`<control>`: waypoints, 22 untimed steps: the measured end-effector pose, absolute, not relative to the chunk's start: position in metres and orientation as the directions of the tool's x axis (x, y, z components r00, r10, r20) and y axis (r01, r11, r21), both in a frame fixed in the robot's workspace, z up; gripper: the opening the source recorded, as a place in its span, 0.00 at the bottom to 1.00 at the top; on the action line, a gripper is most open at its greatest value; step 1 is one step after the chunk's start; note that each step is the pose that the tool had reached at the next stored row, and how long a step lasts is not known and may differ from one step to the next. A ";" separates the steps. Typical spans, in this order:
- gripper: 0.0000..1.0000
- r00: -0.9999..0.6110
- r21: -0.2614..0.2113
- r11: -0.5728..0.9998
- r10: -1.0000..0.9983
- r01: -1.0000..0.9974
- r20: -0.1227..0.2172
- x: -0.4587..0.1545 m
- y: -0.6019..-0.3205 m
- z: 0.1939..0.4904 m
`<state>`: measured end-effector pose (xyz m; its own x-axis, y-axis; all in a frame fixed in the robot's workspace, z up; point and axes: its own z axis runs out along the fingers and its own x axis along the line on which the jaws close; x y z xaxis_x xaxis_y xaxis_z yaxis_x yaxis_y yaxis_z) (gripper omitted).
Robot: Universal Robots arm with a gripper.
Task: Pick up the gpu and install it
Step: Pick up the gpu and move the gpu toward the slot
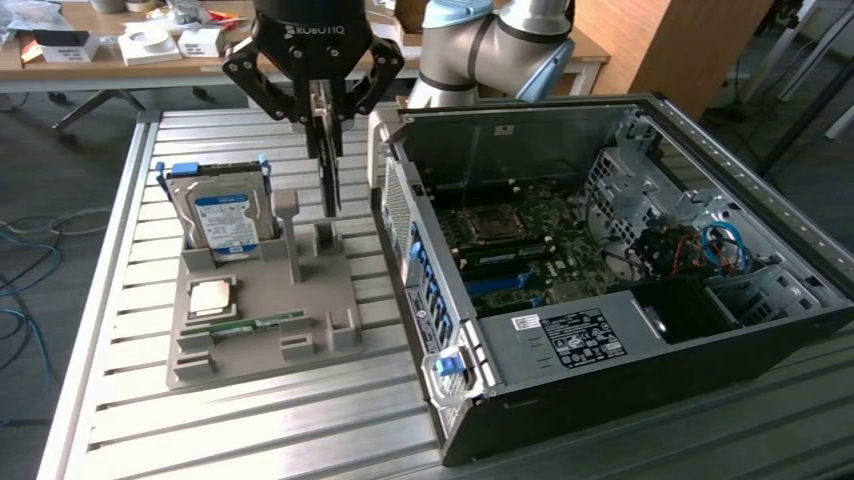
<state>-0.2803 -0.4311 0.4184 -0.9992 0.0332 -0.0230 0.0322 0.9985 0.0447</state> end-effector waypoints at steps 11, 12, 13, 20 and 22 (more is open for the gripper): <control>0.26 -0.999 0.045 0.998 0.033 0.032 -0.023 -0.266 -0.431 0.418; 0.26 -0.999 0.045 0.998 0.033 0.032 -0.023 -0.264 -0.431 0.418; 0.26 -0.999 0.045 0.998 0.033 0.032 -0.023 -0.263 -0.431 0.418; 0.26 -0.999 0.045 0.998 0.033 0.032 -0.023 -0.250 -0.431 0.418; 0.26 -0.999 0.045 0.998 0.034 0.032 -0.023 -0.246 -0.431 0.418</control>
<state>-0.2463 -0.4311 0.4182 -0.9992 0.0335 -0.0234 0.0325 0.9985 0.0449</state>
